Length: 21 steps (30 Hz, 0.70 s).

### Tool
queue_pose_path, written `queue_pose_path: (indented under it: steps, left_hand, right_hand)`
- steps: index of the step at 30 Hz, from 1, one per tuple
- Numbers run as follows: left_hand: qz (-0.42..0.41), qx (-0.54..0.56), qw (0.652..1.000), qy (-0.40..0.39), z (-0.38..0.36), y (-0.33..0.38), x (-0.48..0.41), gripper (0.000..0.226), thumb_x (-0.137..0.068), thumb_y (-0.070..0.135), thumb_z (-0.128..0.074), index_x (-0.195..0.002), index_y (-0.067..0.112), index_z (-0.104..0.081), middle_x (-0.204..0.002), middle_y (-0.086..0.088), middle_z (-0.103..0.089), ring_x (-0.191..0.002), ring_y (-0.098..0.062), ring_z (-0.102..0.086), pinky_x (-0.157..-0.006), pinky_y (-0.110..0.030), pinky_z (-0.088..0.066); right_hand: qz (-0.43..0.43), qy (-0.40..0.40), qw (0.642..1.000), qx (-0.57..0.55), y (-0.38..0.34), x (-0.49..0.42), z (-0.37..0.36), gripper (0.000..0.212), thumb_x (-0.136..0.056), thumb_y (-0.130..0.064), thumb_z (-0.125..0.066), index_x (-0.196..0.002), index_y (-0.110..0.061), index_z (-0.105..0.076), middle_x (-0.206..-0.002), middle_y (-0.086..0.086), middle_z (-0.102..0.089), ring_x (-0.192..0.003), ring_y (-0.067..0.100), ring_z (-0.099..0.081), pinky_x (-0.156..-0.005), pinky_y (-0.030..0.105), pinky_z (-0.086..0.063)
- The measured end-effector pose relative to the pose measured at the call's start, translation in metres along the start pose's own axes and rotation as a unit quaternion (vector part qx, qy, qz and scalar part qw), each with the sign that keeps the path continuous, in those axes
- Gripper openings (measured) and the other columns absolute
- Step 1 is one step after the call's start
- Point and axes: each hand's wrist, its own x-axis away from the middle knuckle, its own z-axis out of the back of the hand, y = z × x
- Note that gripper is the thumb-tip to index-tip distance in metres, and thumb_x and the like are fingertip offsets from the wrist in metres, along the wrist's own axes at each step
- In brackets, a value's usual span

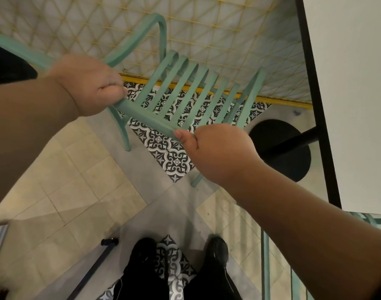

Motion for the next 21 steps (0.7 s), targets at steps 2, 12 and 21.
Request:
queue_pose_path:
  steps: [2,12,21]
  left_hand:
    - [0.000,-0.003,1.000,0.000,0.000,-0.001,0.000,0.048,-0.081,0.051,-0.029,-0.067,0.019,-0.062,-0.067,-0.003,-0.059,-0.069,-0.032,-0.054,-0.063,-0.043,-0.048]
    - [0.167,-0.010,0.985,0.053,-0.005,0.023,-0.001,0.045,-0.074,0.045,-0.031,-0.075,0.018,-0.067,-0.070,-0.004,-0.059,-0.075,-0.033,-0.052,-0.073,-0.039,-0.041]
    - [0.289,0.246,0.912,0.154,-0.017,0.151,0.021,0.070,-0.082,0.042,-0.060,-0.147,0.025,-0.041,-0.161,-0.011,-0.027,-0.151,-0.033,-0.015,-0.124,-0.053,-0.005]
  right_hand:
    - [0.007,0.006,1.000,-0.018,0.000,0.001,-0.002,0.069,-0.102,-0.066,-0.013,-0.071,-0.021,-0.054,-0.063,-0.002,-0.057,-0.055,0.016,-0.057,-0.056,0.038,-0.056]
    - [0.018,0.020,0.988,-0.153,0.010,0.007,-0.005,0.034,-0.103,-0.053,-0.041,-0.110,-0.027,-0.062,-0.083,-0.008,-0.063,-0.066,0.008,-0.061,-0.061,0.033,-0.056]
    - [0.067,-0.003,0.977,-0.202,0.037,0.011,0.019,0.037,-0.099,-0.032,-0.060,-0.135,-0.036,-0.063,-0.106,-0.026,-0.065,-0.088,-0.017,-0.057,-0.072,-0.005,-0.039]
